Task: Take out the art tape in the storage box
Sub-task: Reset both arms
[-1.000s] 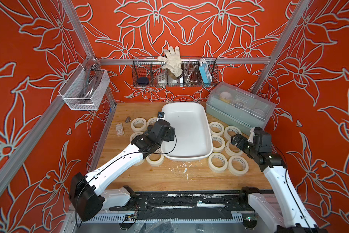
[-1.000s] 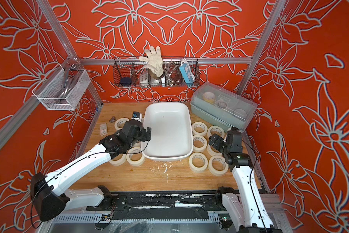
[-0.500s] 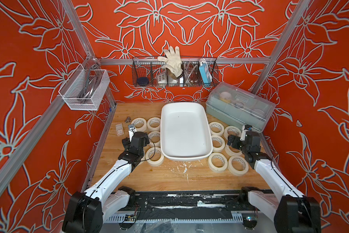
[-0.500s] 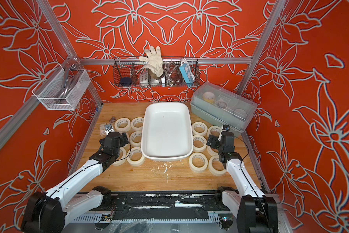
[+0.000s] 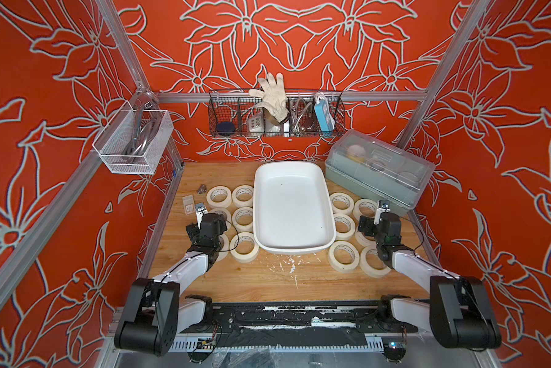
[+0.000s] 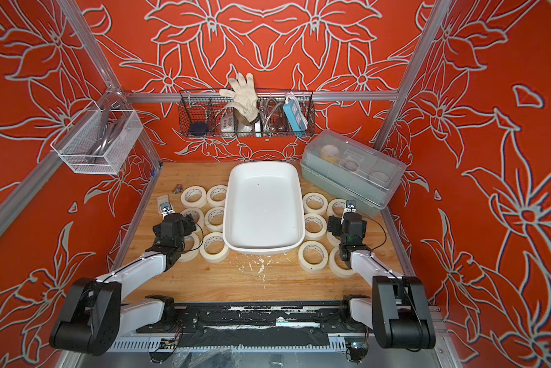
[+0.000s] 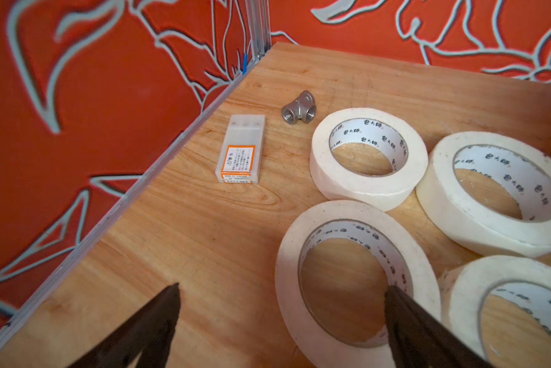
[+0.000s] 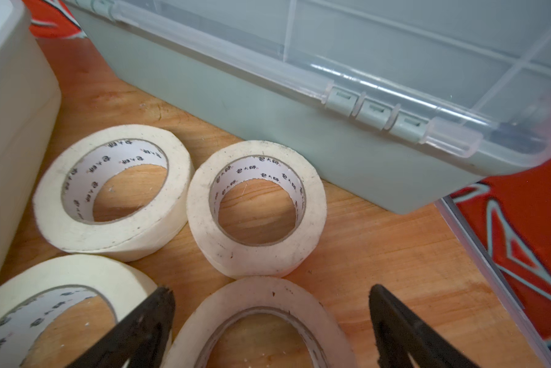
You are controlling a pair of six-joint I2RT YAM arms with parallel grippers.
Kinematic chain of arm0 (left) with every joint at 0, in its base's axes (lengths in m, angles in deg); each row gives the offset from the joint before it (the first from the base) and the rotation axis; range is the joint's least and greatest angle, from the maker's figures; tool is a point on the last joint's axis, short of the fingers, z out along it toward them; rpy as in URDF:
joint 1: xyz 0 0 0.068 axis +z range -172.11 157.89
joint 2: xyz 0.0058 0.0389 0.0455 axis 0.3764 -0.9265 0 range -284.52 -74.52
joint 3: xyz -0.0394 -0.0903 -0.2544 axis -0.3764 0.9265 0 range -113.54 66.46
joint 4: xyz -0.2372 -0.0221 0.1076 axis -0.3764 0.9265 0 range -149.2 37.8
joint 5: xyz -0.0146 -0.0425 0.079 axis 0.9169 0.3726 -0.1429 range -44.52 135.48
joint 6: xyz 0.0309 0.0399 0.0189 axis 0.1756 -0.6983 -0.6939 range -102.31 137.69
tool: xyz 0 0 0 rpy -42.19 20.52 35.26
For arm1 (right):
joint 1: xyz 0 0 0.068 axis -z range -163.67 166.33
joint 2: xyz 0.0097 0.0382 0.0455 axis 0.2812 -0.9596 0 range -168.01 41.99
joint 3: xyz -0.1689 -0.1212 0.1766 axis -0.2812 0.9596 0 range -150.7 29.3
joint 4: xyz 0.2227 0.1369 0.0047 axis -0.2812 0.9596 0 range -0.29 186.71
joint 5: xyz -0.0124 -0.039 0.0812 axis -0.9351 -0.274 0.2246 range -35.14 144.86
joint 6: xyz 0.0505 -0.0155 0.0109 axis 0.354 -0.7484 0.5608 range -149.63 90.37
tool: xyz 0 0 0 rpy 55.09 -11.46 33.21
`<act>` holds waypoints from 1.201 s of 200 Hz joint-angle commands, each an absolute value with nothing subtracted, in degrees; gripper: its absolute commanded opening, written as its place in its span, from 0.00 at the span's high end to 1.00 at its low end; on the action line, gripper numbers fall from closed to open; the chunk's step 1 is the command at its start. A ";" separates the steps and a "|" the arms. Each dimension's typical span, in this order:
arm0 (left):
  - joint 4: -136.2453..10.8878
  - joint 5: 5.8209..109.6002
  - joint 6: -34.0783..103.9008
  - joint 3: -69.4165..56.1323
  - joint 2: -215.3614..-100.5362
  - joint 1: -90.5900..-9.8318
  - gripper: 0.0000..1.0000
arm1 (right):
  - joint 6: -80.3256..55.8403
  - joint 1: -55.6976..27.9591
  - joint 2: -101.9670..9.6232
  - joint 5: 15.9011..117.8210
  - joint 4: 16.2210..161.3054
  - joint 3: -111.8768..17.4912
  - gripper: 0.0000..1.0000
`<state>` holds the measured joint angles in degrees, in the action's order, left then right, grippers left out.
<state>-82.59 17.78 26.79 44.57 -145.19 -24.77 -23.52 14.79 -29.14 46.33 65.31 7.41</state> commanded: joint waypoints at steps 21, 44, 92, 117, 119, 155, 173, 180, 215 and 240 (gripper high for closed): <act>-96.80 25.65 25.01 46.74 -150.76 -21.47 0.02 | -26.95 14.75 -33.54 43.90 51.10 9.28 0.01; -98.12 30.13 22.66 46.95 -151.91 -21.76 0.02 | -28.09 14.67 -38.95 46.27 41.10 11.95 0.01; -111.32 38.70 18.95 54.58 -152.16 -21.82 0.02 | -28.43 14.66 -38.73 46.77 42.26 11.79 0.01; -103.12 39.30 17.66 48.93 -154.79 -22.82 0.02 | -28.52 14.58 -38.71 46.69 42.39 11.81 0.01; -103.84 39.21 17.64 49.11 -154.90 -22.84 0.02 | -28.45 14.62 -38.63 46.69 42.62 11.76 0.01; -104.14 37.74 18.11 49.16 -155.11 -22.86 0.02 | -28.45 14.58 -38.56 46.69 42.80 11.72 0.01; -104.28 37.74 18.09 49.20 -155.14 -22.90 0.02 | -28.41 14.61 -38.52 46.69 42.99 11.63 0.01; -104.45 37.79 18.06 49.22 -155.17 -22.82 0.02 | -28.43 14.58 -38.43 46.69 43.13 11.63 0.01; -104.51 37.84 18.04 49.21 -155.20 -22.82 0.02 | -28.46 14.59 -38.58 46.67 43.20 11.55 0.01; -104.44 37.83 18.04 49.20 -155.13 -22.81 0.02 | -28.43 14.58 -38.58 46.56 43.40 11.37 0.01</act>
<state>-104.47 37.27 18.75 49.73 -155.38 -22.65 -27.80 14.79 -38.80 46.35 44.20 11.69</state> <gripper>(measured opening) 0.982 0.990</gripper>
